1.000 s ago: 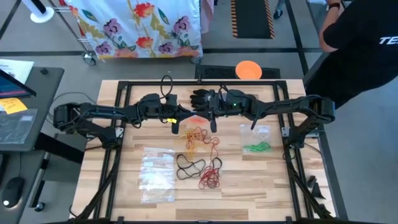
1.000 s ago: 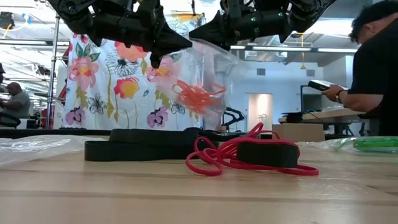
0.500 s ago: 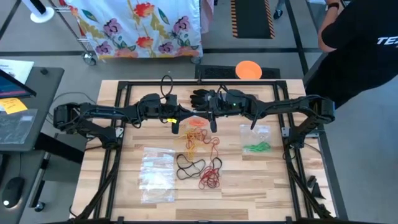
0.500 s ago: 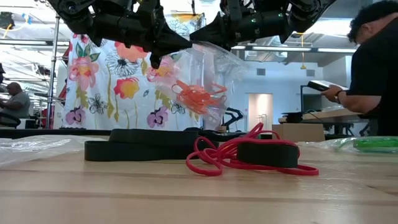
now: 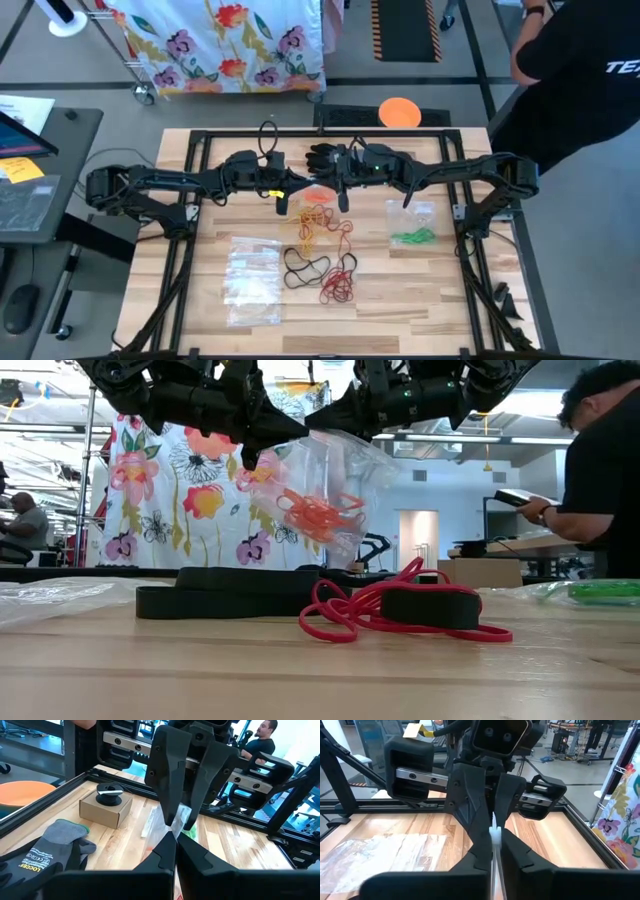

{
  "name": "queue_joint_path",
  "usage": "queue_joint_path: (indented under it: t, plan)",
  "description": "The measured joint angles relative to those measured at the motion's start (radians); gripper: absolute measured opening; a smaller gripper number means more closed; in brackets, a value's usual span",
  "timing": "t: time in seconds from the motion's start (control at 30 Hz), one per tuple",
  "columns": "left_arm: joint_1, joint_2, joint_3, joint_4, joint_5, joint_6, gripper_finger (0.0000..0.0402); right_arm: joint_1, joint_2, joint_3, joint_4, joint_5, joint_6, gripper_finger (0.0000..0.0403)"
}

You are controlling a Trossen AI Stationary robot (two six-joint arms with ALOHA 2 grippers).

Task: Sort rubber bands
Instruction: Close the transparent zip bag containing the orange rubber bands

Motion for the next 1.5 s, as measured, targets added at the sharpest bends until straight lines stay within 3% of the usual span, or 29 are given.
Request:
queue_joint_path:
  t: [0.2, 0.33, 0.57, 0.73, 1.2, 1.5]
  plan:
    - [-0.015, 0.000, 0.000, -0.012, -0.003, 0.083, 0.0014, -0.002, 0.000, 0.000, -0.001, 0.000, 0.000, 0.0013]
    - [-0.029, 0.000, 0.000, -0.024, -0.044, 0.159, 0.0063, -0.003, 0.000, 0.000, 0.000, 0.000, 0.000, 0.0013]
    - [-0.029, -0.005, 0.000, -0.024, -0.088, 0.132, 0.0170, -0.016, -0.009, 0.000, -0.044, 0.000, 0.002, 0.0013]
    - [-0.028, -0.042, 0.000, -0.026, -0.085, 0.106, 0.0205, -0.022, -0.009, -0.001, -0.055, 0.000, 0.003, 0.0012]
    - [-0.028, -0.044, 0.000, -0.053, -0.096, 0.112, 0.0172, -0.018, -0.009, -0.001, -0.037, -0.028, 0.018, 0.0015]
    - [-0.029, -0.044, 0.000, -0.046, -0.097, 0.140, 0.0071, -0.013, -0.008, -0.001, -0.034, -0.030, 0.019, 0.0016]
